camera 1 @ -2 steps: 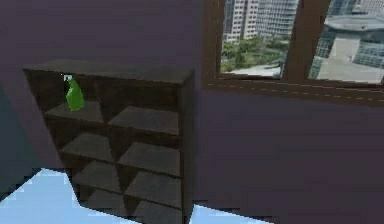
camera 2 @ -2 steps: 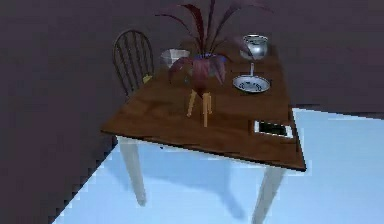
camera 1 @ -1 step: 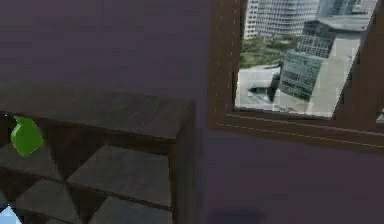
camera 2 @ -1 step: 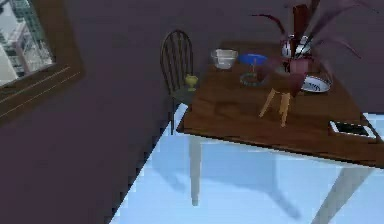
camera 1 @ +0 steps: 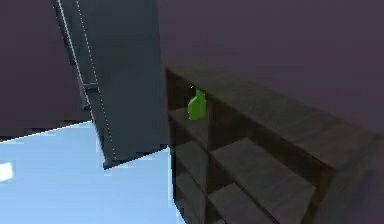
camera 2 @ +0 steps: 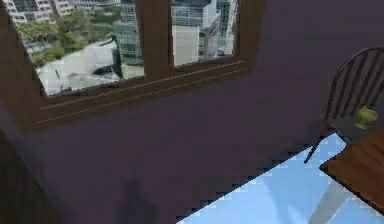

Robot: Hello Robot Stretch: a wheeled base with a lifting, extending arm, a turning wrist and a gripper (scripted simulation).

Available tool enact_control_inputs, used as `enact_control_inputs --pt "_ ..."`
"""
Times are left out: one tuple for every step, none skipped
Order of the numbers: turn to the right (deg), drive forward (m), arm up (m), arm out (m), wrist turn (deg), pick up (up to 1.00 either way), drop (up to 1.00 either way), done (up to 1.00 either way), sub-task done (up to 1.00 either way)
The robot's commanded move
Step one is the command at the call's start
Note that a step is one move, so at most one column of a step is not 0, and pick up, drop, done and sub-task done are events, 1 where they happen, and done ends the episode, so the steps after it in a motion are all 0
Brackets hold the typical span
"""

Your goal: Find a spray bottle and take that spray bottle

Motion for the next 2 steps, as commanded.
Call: enact_control_inputs --pt "-45.0 0.00 0.00 0.00 0.0 0.00 0.00 0.00 0.00" --pt "-39.0 0.00 0.00 0.00 0.0 0.00 0.00 0.00 0.00"
